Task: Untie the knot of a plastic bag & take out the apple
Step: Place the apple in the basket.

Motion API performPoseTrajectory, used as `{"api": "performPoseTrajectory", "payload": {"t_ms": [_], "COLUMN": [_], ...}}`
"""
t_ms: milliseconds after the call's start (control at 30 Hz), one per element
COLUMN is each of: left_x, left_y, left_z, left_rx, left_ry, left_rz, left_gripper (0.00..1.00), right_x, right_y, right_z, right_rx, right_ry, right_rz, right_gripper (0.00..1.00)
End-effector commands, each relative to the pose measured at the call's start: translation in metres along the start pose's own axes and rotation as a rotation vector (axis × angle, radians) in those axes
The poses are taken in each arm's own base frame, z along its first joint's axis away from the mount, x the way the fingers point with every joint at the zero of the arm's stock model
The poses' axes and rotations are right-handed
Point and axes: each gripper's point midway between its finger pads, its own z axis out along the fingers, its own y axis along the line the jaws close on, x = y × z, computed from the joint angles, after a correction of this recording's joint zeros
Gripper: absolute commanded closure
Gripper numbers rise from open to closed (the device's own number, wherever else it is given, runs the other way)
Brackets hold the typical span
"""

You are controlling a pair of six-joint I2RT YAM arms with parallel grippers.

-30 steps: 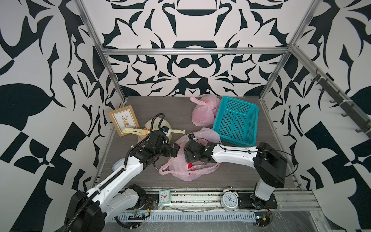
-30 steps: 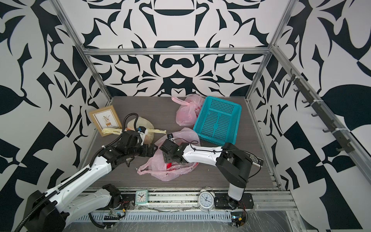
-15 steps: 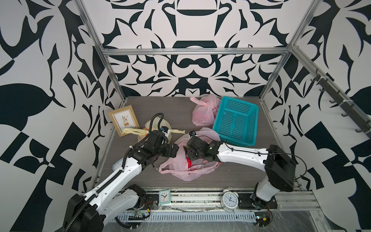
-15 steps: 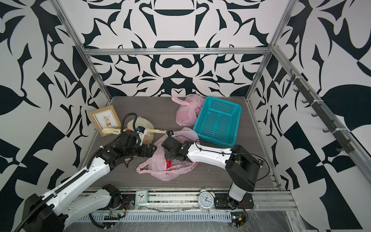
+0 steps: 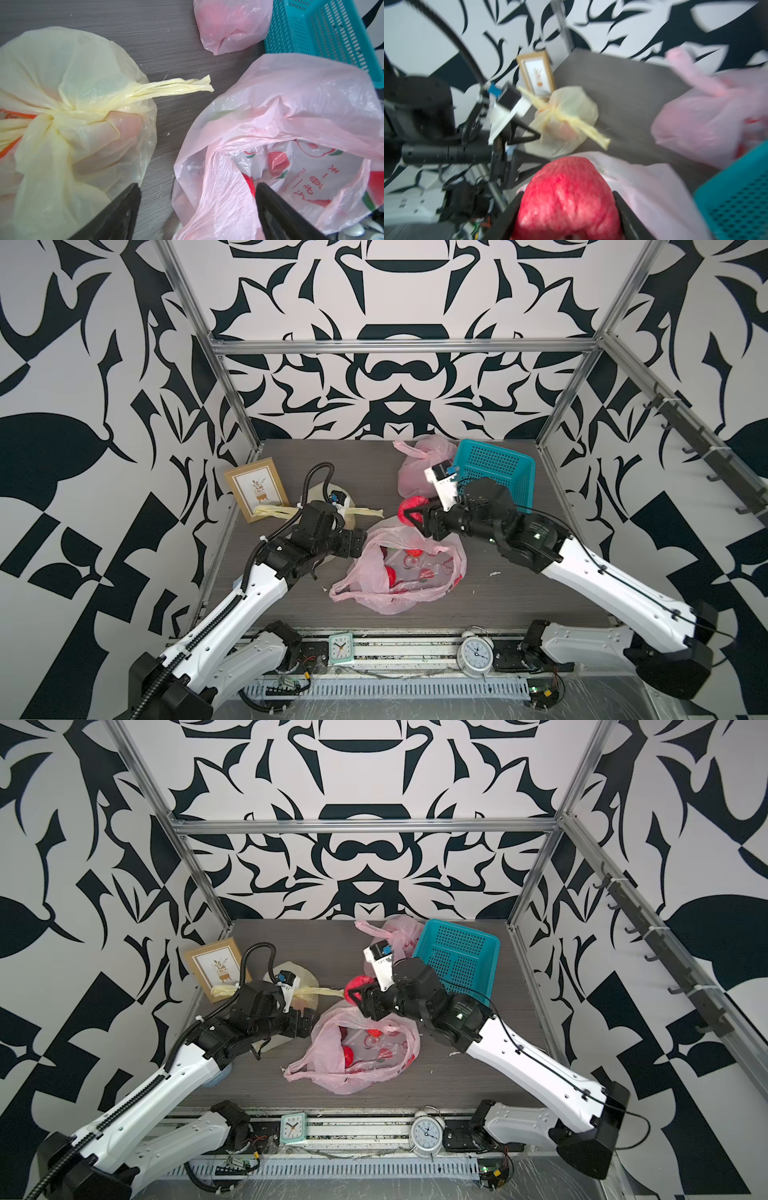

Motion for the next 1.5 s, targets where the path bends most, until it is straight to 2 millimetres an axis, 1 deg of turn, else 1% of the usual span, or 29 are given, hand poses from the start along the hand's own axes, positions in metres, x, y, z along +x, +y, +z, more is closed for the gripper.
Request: {"api": "performPoseTrajectory", "payload": {"t_ms": [0, 100, 167, 200, 300, 400, 433, 467, 567, 667, 767, 800, 833, 867, 900, 967, 1033, 1067, 1100, 1133, 1233, 1300, 1333, 1400, 1433, 1467], "left_x": [0.015, 0.020, 0.024, 0.026, 0.032, 0.037, 0.038, 0.040, 0.044, 0.049, 0.055, 0.058, 0.060, 0.062, 0.064, 0.067, 0.069, 0.068, 0.067, 0.072, 0.072, 0.071, 0.072, 0.076, 0.078, 0.081], "left_y": [-0.005, -0.009, -0.008, -0.009, -0.010, -0.014, -0.015, -0.017, -0.023, -0.022, -0.020, -0.019, -0.019, -0.019, -0.021, -0.025, -0.029, -0.032, -0.036, -0.036, -0.043, -0.044, -0.044, -0.040, -0.039, -0.038], "left_z": [0.005, 0.007, 0.007, 0.008, 0.012, 0.018, 0.019, 0.021, 0.027, 0.035, 0.041, 0.043, 0.045, 0.047, 0.049, 0.052, 0.056, 0.057, 0.057, 0.062, 0.063, 0.063, 0.064, 0.067, 0.069, 0.071], "left_rx": [0.029, 0.052, 0.054, 0.058, 0.070, 0.089, 0.089, 0.090, 0.098, 0.074, 0.053, 0.045, 0.040, 0.038, 0.039, 0.041, 0.044, 0.048, 0.057, 0.052, 0.060, 0.053, 0.046, 0.027, 0.023, 0.020], "left_ry": [0.085, 0.107, 0.114, 0.119, 0.145, 0.174, 0.181, 0.189, 0.210, 0.235, 0.264, 0.275, 0.284, 0.295, 0.303, 0.319, 0.333, 0.333, 0.330, 0.353, 0.354, 0.350, 0.352, 0.362, 0.369, 0.375], "left_rz": [-0.002, -0.012, -0.017, -0.018, -0.029, -0.039, -0.039, -0.036, -0.020, -0.015, -0.010, -0.010, -0.010, -0.011, -0.009, -0.005, 0.005, 0.008, 0.011, 0.010, 0.013, 0.015, 0.015, 0.011, 0.008, 0.006], "left_gripper": [0.14, 0.14, 0.13, 0.13, 0.13, 0.13, 0.12, 0.08, 0.08, 0.09, 0.14, 0.17, 0.19, 0.20, 0.20, 0.20, 0.19, 0.19, 0.18, 0.18, 0.16, 0.16, 0.16, 0.16, 0.17, 0.20], "right_x": [-0.012, 0.001, 0.018, 0.027, 0.055, 0.080, 0.088, 0.095, 0.115, 0.135, 0.148, 0.153, 0.156, 0.157, 0.157, 0.153, 0.143, 0.134, 0.124, 0.114, 0.082, 0.057, 0.049, 0.028, 0.022, 0.018], "right_y": [-0.079, -0.137, -0.170, -0.186, -0.224, -0.252, -0.260, -0.267, -0.286, -0.299, -0.306, -0.302, -0.302, -0.303, -0.302, -0.302, -0.298, -0.295, -0.291, -0.286, -0.266, -0.240, -0.228, -0.187, -0.164, -0.135], "right_z": [-0.007, -0.003, 0.005, 0.010, 0.025, 0.042, 0.046, 0.051, 0.064, 0.075, 0.081, 0.086, 0.087, 0.087, 0.087, 0.085, 0.080, 0.076, 0.072, 0.068, 0.049, 0.038, 0.035, 0.024, 0.021, 0.019], "right_rx": [0.345, 0.546, 0.629, 0.660, 0.710, 0.732, 0.738, 0.749, 0.750, 0.750, 0.752, 0.717, 0.716, 0.714, 0.712, 0.711, 0.707, 0.701, 0.692, 0.682, 0.632, 0.542, 0.505, 0.399, 0.335, 0.243], "right_ry": [-0.024, 0.051, 0.123, 0.158, 0.256, 0.331, 0.352, 0.373, 0.425, 0.484, 0.520, 0.535, 0.540, 0.543, 0.544, 0.534, 0.508, 0.486, 0.458, 0.430, 0.339, 0.262, 0.235, 0.179, 0.168, 0.159], "right_rz": [-0.039, -0.021, -0.004, 0.010, 0.059, 0.102, 0.116, 0.124, 0.167, 0.199, 0.214, 0.229, 0.231, 0.233, 0.233, 0.229, 0.216, 0.207, 0.200, 0.194, 0.185, 0.173, 0.160, 0.093, 0.058, 0.016], "right_gripper": [0.51, 0.51, 0.51, 0.51, 0.51, 0.51, 0.51, 0.51, 0.50, 0.49, 0.45, 0.43, 0.39, 0.33, 0.28, 0.22, 0.19, 0.18, 0.18, 0.17, 0.17, 0.17, 0.17, 0.19, 0.21, 0.22]}}
